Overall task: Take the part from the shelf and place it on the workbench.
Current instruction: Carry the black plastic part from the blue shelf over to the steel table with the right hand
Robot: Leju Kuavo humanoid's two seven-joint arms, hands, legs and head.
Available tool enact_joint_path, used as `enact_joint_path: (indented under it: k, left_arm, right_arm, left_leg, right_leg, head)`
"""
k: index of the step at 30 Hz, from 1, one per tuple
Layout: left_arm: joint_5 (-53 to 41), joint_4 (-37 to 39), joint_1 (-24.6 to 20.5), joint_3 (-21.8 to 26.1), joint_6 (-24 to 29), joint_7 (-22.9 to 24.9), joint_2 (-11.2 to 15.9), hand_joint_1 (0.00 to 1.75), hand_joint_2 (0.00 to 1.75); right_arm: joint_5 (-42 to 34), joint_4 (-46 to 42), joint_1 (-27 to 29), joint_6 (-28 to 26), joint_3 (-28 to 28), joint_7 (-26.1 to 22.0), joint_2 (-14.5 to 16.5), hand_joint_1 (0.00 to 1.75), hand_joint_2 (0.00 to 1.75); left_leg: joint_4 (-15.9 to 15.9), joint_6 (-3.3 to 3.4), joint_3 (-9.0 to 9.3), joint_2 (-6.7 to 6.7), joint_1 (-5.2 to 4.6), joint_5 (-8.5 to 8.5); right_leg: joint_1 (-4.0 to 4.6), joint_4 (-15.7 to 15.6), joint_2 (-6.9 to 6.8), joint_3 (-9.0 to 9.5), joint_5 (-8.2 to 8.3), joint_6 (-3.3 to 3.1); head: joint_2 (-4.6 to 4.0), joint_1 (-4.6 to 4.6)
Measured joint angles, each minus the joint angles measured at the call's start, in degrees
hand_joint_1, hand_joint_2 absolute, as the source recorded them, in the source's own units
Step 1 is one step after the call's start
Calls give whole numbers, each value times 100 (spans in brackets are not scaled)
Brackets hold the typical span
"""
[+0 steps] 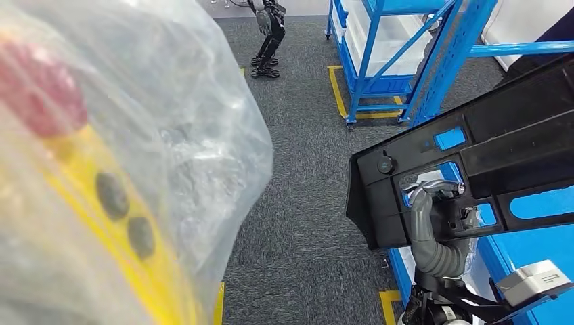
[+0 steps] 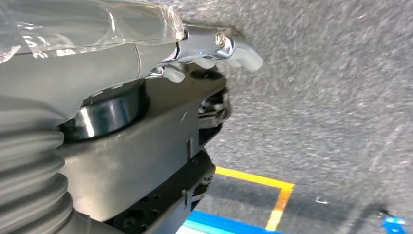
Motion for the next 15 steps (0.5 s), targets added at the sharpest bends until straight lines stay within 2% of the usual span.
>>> enact_joint_path:
  k: [1,2,3,4,5,6,8,9,10,11,12,13,15]
  left_arm:
    - [-13,0,-11,16,-24,-31,7,0,175]
    - [-26,0,-19,27,-48,-56,10,0,175]
    - [-41,0,-19,32,-67,-76,10,0,175]
    - [-53,0,-14,33,-77,-89,10,0,175]
    - [-60,0,-9,33,-84,-96,10,0,175]
    - [-65,0,-6,34,-88,-98,8,0,175]
    - [-69,0,-16,35,-93,-87,3,0,175]
    - [-69,0,-20,35,-94,-74,0,0,175]
    - [-68,0,-17,36,-93,-55,-1,0,175]
    - [-66,0,-5,35,-86,-26,-3,0,175]
    - [-62,0,14,35,-74,0,-6,0,175]
    - [-58,0,31,34,-63,28,-13,0,175]
    - [-52,0,36,34,-43,67,-33,0,175]
  right_arm:
    - [2,3,-1,-1,13,-1,1,175,175]
    - [2,8,2,-5,25,-2,2,175,175]
    - [0,13,4,-10,33,0,3,175,175]
    - [-1,16,5,-15,39,-1,4,175,175]
    - [-2,19,5,-19,43,-1,4,175,175]
    - [-2,19,4,-20,45,-1,4,175,175]
    - [0,15,3,-28,49,-3,3,175,175]
    - [2,11,4,-33,50,-1,2,175,175]
    - [5,6,5,-38,50,1,2,175,175]
    - [16,1,7,-44,51,4,2,175,175]
    - [29,-4,5,-49,51,9,2,175,175]
    - [42,-10,2,-54,51,13,2,175,175]
    - [72,-26,1,-60,51,26,2,175,175]
  left_leg:
    - [-4,23,12,-52,0,-6]
    - [-3,44,20,-108,0,-11]
    - [-2,50,30,-174,0,-18]
    - [0,49,43,-246,4,-25]
    - [5,41,64,-322,13,-36]
    - [13,22,87,-399,23,-52]
    - [54,-33,91,-543,30,-89]
    - [72,-63,69,-600,33,-97]
    - [81,-89,40,-653,37,-96]
    - [84,-113,16,-705,50,-90]
    - [95,-137,1,-694,64,-99]
    - [167,-162,-33,-610,63,-145]
    - [646,-217,-260,-315,64,-394]
  right_leg:
    - [4,398,119,-206,-170,6]
    - [6,799,173,-436,-311,11]
    - [6,1079,196,-620,-363,18]
    - [3,1153,204,-706,-298,24]
    - [-7,971,215,-666,-108,30]
    - [-24,600,260,-527,151,41]
    - [-68,-147,485,-214,490,43]
    - [-77,-346,575,-133,540,31]
    - [-71,-415,621,-107,521,3]
    - [-58,-437,581,-103,525,-36]
    - [-48,-442,522,-99,529,-74]
    - [-44,-450,465,-88,530,-118]
    - [-39,-466,337,-62,522,-185]
  head:
    - [0,4]
    - [0,9]
    - [0,11]
    - [0,11]
    - [0,11]
    - [0,11]
    - [1,13]
    - [1,14]
    - [1,16]
    - [1,16]
    - [0,17]
    - [1,11]
    - [0,-7]
